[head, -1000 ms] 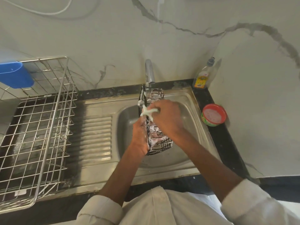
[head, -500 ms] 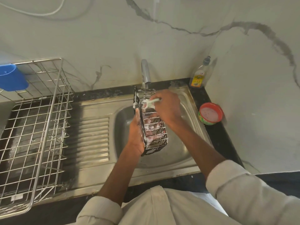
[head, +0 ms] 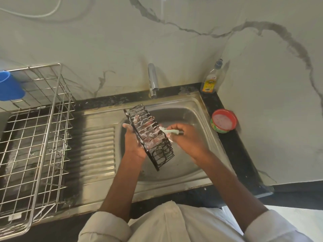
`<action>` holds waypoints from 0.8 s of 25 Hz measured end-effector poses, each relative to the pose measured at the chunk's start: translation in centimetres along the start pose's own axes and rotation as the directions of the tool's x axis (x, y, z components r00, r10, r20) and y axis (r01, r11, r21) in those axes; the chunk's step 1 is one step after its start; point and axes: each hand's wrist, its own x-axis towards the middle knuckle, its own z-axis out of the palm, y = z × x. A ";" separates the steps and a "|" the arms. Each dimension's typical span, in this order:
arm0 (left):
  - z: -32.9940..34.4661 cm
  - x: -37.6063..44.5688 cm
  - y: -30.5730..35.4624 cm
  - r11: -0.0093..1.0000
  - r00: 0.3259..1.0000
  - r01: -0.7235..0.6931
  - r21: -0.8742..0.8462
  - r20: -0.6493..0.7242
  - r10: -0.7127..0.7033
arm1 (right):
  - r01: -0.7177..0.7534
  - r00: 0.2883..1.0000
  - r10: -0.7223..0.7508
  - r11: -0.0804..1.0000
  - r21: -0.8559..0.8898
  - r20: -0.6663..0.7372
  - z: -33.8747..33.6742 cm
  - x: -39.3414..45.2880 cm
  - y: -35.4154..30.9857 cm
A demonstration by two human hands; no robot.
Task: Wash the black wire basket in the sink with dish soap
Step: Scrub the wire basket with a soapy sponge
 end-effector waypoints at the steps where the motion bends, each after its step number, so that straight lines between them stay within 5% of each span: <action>1: 0.1 -0.2 0.2 1.000 1.000 -0.029 -0.013 0.002 0.029 | -0.043 0.999 0.042 0.996 0.078 0.011 0.2 -0.1 0.1; 5: 1.6 -1.2 0.8 0.994 0.997 -0.065 0.091 0.044 0.061 | -0.134 0.991 0.132 0.941 0.310 0.025 1.3 0.0 0.2; 7: 2.2 -1.7 1.0 0.988 0.987 -0.009 0.155 0.158 -0.016 | -0.119 0.990 0.139 0.932 0.341 -0.033 1.7 0.4 0.3; 11: 2.2 -2.9 -0.1 0.962 0.983 0.012 0.272 0.173 -0.061 | -0.135 0.977 0.186 0.913 0.385 -0.099 2.1 1.1 0.6; 20: 2.4 -3.6 -0.2 0.994 0.977 -0.033 0.104 0.213 0.010 | -0.259 0.934 0.358 0.702 0.664 -0.014 2.5 2.3 -1.9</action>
